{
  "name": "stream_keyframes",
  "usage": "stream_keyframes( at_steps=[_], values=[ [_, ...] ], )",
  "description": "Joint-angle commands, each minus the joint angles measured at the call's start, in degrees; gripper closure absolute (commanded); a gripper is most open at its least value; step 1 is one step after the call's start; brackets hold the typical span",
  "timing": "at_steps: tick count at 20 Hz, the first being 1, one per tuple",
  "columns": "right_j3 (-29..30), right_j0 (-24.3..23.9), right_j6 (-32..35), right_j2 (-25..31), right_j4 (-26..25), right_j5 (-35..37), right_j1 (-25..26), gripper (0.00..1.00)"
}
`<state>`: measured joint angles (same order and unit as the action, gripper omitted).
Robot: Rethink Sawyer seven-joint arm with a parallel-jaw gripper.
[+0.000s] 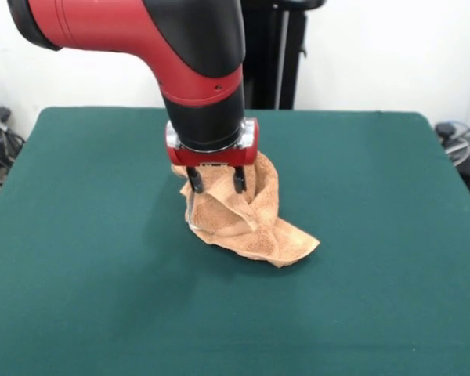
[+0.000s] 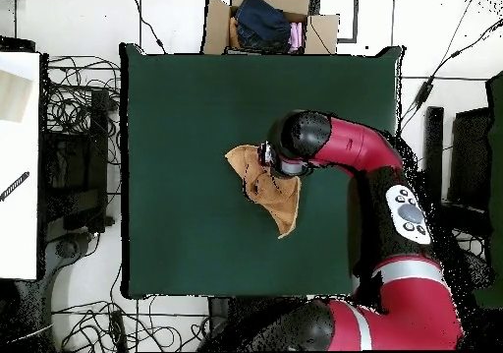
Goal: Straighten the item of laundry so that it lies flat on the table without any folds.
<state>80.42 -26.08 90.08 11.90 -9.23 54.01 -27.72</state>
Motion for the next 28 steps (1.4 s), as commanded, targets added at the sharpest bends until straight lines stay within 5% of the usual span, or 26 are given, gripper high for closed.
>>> stream_keyframes(
  at_steps=[1,28],
  values=[
    [0.77,0.61,1.85,4.63,1.62,-0.12,3.50,0.00],
    [-6.26,3.40,2.85,3.23,0.75,3.08,6.91,0.00]
  ],
)
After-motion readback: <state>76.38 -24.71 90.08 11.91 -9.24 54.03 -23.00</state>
